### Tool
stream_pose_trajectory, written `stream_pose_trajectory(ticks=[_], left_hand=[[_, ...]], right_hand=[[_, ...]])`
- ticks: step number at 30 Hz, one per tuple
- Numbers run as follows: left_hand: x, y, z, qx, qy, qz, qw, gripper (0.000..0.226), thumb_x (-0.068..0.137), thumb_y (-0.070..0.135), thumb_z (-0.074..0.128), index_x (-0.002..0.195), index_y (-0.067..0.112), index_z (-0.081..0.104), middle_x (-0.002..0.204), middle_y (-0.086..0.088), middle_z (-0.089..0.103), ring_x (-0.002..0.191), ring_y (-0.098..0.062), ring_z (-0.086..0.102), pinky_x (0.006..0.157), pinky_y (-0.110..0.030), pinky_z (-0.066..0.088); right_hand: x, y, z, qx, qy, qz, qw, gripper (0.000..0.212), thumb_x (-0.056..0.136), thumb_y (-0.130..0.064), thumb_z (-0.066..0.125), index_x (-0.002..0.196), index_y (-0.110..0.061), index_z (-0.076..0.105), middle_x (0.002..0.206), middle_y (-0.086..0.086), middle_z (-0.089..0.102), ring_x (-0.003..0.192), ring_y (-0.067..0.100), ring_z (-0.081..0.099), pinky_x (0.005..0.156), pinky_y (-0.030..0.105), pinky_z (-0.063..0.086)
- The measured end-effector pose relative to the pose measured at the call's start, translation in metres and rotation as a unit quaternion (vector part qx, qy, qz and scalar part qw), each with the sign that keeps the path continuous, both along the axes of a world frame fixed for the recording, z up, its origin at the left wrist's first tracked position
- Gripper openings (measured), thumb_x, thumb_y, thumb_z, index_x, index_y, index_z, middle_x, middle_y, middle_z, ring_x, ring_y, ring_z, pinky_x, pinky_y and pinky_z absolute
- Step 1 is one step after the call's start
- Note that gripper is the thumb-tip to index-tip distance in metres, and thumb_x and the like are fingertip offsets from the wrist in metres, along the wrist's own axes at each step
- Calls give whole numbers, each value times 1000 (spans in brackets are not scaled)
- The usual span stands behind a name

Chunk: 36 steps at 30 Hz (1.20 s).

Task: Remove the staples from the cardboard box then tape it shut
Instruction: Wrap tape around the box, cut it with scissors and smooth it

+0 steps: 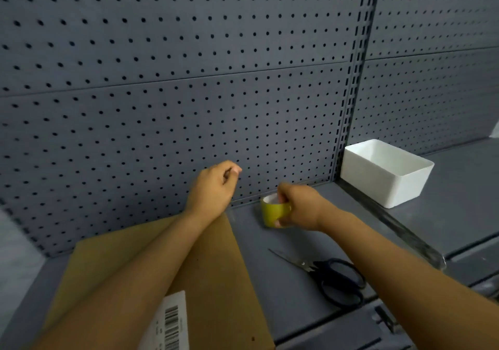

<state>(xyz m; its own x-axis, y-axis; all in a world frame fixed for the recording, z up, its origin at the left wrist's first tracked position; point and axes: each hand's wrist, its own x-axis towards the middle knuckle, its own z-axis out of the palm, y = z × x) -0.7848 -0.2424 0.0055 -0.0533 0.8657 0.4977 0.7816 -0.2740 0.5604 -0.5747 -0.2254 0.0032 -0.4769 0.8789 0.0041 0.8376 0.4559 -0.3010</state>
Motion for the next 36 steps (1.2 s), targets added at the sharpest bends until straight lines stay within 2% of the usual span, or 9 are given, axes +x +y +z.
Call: stream_pose_trajectory(ticks=[3,8,13,17,22,25,30,34,36], left_hand=[[-5,-15,13,-30,63,60,996,24,97,22,45,89,16,66,57,-2,54,48,-17,43,49,-29,36],[-21,-58,18,-158,148,89,972,27,96,23,44,90,17,70,89,1,66,70,-16,58,63,-29,46],[-16,-88,6,-148,155,65,975,25,96,26,50,110,17,69,106,4,58,95,-12,55,88,-31,46],[-6,-96,-8,-118,150,65,979,29,97,26,48,121,17,61,117,0,60,107,-16,54,95,-34,45],[0,-102,-14,-126,156,74,977,35,100,28,41,131,17,52,131,-4,57,117,-17,53,101,-29,39],[-1,-101,-16,-140,165,81,973,38,101,30,39,133,14,50,134,-7,56,121,-21,51,104,-35,39],[0,-100,-18,-132,188,97,968,41,101,28,39,138,13,46,140,-6,51,128,-20,46,110,-35,34],[-1,-100,-16,-125,209,95,965,41,101,30,38,138,16,46,138,-3,52,125,-18,46,106,-33,35],[0,-99,-15,-126,227,91,962,43,101,30,35,141,19,42,140,0,49,126,-16,44,107,-33,34]], right_hand=[[4,-2,-13,30,-70,16,997,30,80,-38,70,89,-23,45,100,3,58,93,24,54,79,29,32],[-6,3,-16,10,-148,-6,989,24,88,-33,57,107,-18,55,105,6,57,108,30,53,95,38,31],[-39,-11,-1,61,73,2,995,42,95,-39,51,127,-12,48,129,10,49,121,28,45,101,39,37],[-66,-47,-1,-123,220,100,963,56,102,-39,36,149,-10,28,155,9,28,143,23,26,114,31,21],[-72,-61,-21,-295,251,160,908,61,102,-47,21,152,-26,-7,161,-1,-8,148,14,2,118,29,9],[-78,-46,-20,-321,244,139,905,65,97,-59,22,153,-29,6,161,-2,-7,148,16,1,120,37,10],[-77,-47,-40,-329,258,134,899,80,91,-69,24,154,-26,-2,161,-5,-3,148,17,12,120,40,15],[-70,-37,-30,-341,259,143,892,73,90,-72,18,150,-32,27,159,-6,19,147,11,13,121,40,11],[-78,-49,-36,-328,279,132,893,85,84,-79,19,153,-29,17,161,-3,10,147,12,10,121,38,8]])
